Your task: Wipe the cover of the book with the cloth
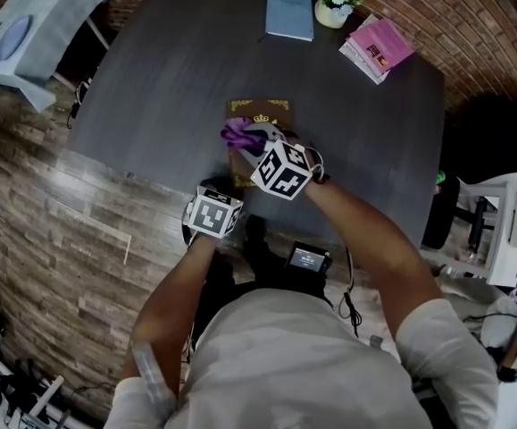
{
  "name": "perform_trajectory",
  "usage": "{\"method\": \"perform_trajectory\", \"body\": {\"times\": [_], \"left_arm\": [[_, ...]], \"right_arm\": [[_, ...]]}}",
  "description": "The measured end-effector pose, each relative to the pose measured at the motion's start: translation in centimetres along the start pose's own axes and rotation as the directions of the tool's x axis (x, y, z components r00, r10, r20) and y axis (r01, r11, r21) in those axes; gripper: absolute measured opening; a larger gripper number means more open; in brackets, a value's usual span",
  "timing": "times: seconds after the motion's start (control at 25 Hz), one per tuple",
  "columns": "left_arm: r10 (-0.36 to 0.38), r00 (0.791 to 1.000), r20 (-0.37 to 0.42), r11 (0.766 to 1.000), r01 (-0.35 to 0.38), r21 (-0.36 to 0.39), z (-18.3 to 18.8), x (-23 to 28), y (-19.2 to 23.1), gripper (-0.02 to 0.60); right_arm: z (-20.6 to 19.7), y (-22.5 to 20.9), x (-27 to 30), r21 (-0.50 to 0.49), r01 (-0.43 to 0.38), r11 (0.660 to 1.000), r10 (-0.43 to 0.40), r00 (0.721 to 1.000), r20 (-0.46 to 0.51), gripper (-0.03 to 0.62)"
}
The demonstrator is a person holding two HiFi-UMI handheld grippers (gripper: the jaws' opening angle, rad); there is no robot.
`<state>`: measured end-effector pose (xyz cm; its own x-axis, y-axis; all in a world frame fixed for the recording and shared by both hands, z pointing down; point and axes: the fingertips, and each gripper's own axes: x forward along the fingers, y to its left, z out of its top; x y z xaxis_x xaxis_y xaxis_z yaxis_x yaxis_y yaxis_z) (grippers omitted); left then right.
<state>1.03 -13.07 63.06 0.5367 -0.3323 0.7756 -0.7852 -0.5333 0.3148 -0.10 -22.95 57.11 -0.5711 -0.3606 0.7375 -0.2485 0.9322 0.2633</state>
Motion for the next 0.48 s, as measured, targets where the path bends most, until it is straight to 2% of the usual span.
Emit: {"method": "perform_trajectory", "body": {"times": [0.48], "left_arm": [[-0.002, 1.000, 0.001, 1.000, 0.002, -0.010, 0.2, 0.0, 0.0, 0.175]], "right_arm": [[-0.2, 3.8, -1.7, 0.030, -0.039, 0.999, 0.039, 0.999, 0.019, 0.112]]}}
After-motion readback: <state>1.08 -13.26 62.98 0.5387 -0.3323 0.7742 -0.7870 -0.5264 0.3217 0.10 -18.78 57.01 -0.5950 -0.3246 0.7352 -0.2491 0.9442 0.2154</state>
